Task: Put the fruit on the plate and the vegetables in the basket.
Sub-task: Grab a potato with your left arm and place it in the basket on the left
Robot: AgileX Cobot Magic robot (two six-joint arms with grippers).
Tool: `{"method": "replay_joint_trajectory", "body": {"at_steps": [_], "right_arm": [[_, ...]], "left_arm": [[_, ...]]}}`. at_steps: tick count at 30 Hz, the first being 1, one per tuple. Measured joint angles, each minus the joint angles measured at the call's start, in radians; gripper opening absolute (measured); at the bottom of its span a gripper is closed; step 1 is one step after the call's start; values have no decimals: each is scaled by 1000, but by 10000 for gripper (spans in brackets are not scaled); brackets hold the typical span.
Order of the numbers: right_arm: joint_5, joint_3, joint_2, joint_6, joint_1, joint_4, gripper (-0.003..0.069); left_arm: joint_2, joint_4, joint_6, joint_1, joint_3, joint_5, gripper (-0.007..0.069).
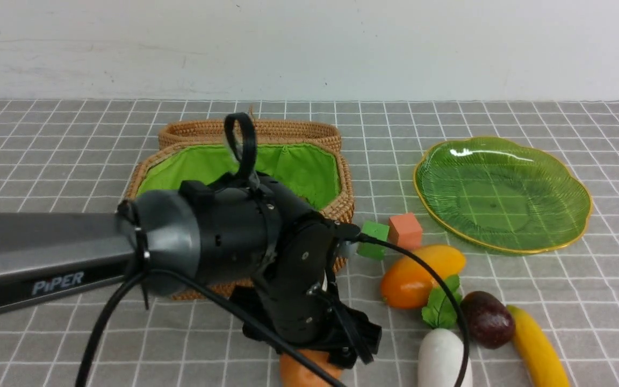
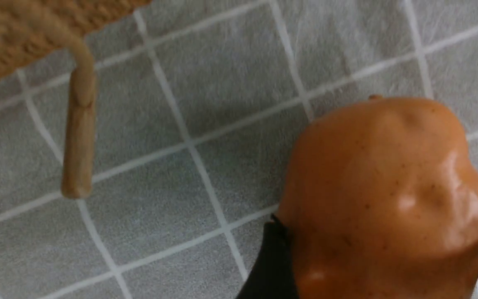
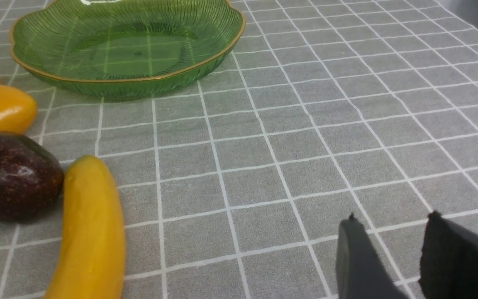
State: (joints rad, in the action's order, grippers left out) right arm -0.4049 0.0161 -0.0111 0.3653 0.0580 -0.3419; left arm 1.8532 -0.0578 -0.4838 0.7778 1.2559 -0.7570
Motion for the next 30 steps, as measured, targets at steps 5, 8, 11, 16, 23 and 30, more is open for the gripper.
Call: {"method": "replay_joint_trajectory", "body": {"at_steps": [5, 8, 11, 16, 23, 30], "right_arm": [[0, 0, 0, 0, 0, 0, 242], [0, 0, 0, 0, 0, 0, 242], [0, 0, 0, 0, 0, 0, 242], [0, 0, 0, 0, 0, 0, 242], [0, 0, 0, 0, 0, 0, 242], [0, 0, 0, 0, 0, 0, 242]], "left_arm": [[12, 0, 4, 0, 28, -43, 556], [5, 0, 34, 0, 29, -63, 555], [-6, -3, 56, 0, 30, -110, 555], [-94, -5, 97, 0, 42, -206, 553], [-269, 47, 180, -7, 76, -269, 553], [-335, 173, 294, -219, 283, -322, 553]]}}
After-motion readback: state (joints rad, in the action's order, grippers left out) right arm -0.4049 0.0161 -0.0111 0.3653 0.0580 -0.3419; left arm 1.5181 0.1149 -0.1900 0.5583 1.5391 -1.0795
